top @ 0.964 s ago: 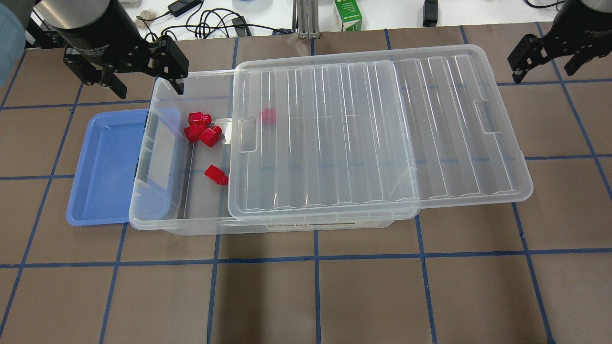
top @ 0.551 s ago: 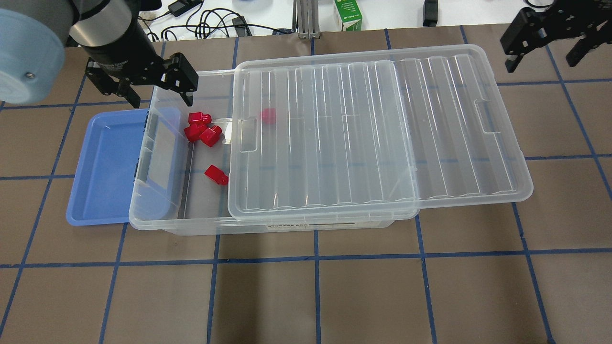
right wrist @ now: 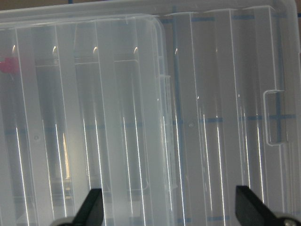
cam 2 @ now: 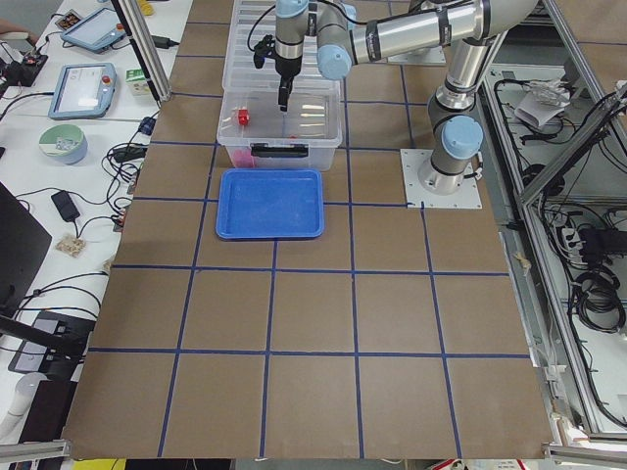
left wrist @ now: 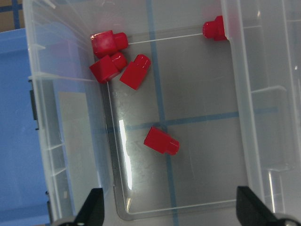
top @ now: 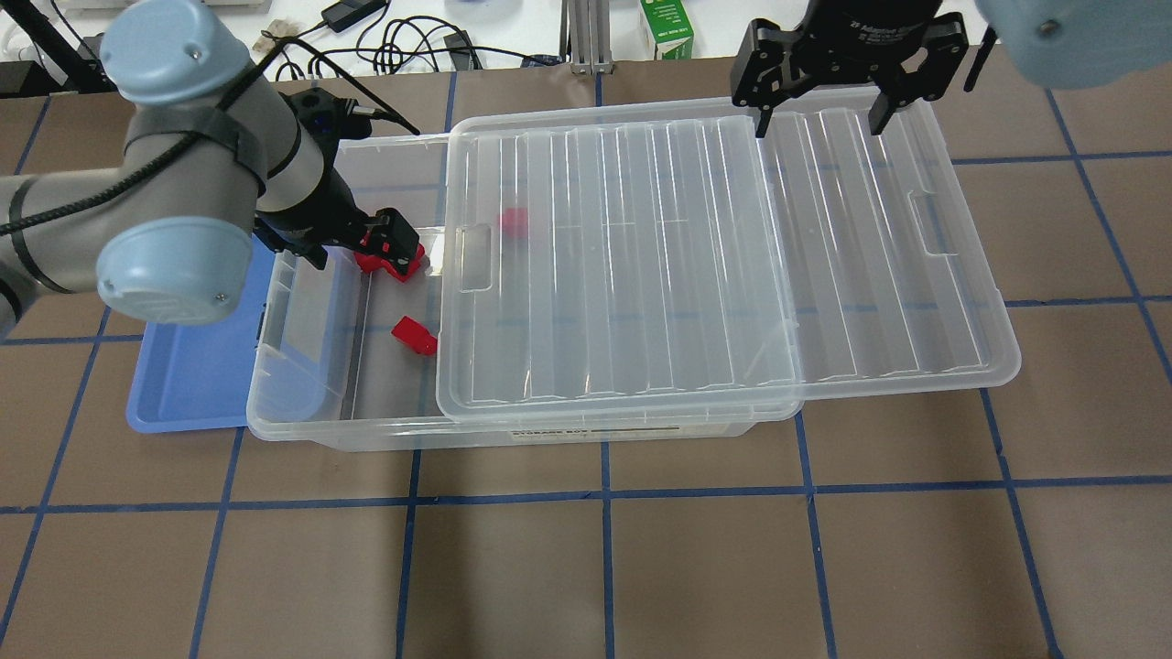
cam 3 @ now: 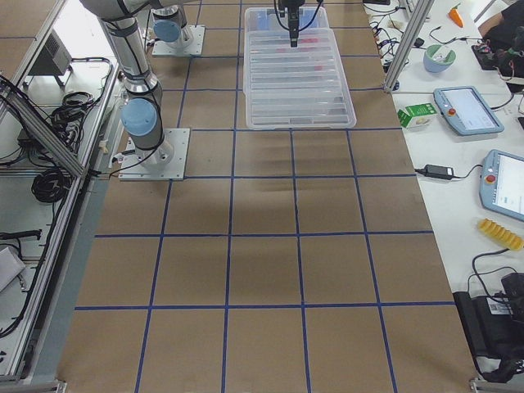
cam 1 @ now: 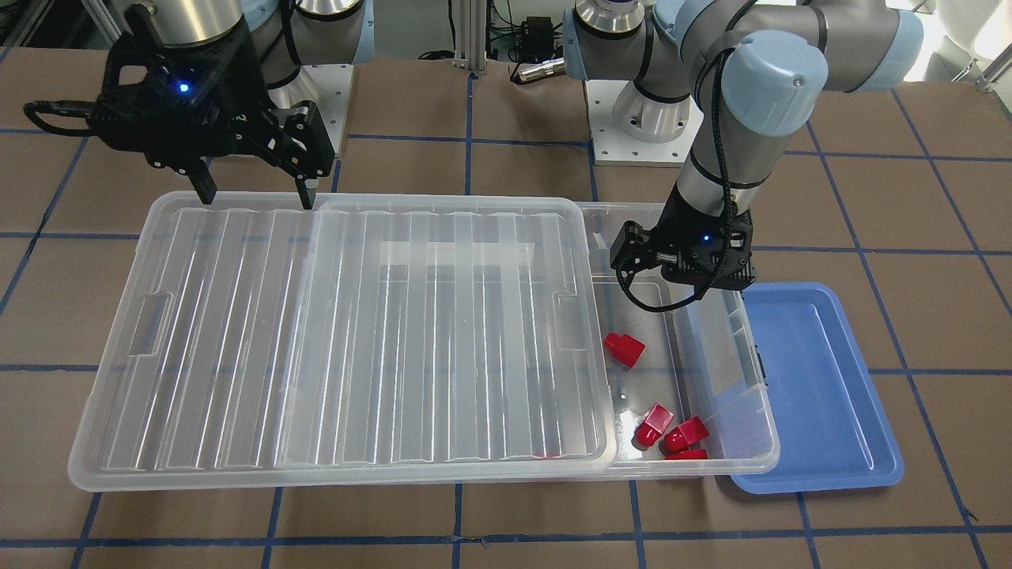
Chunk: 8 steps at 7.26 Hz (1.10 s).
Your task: Place red block in blue tray from box
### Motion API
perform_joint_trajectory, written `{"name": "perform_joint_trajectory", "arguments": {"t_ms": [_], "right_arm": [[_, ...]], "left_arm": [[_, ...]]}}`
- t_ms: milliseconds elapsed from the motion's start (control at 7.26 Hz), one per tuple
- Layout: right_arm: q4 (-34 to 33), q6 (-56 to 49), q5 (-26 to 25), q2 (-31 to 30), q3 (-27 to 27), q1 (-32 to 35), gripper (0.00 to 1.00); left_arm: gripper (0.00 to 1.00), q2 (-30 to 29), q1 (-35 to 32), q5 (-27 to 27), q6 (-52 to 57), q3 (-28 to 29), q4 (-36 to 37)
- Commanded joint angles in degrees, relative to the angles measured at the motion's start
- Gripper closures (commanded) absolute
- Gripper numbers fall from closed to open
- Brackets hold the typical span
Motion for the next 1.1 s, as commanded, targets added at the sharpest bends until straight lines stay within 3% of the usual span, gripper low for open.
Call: {"name": "perform_joint_trajectory", "arguments": {"t_ms": [0,964], "right_arm": [[-2.0,-0.7,0.4,0.3,0.3,0.2,0.0],[-1.7,-0.9,0.3,0.3,1.0,0.2,0.0]], "left_arm": [[0.0,-1.4,1.0,-0.3,0.3,-2.9,2.0],[0.0,-7.4,2.6,-0.4,-1.5,-3.7,2.9]]}}
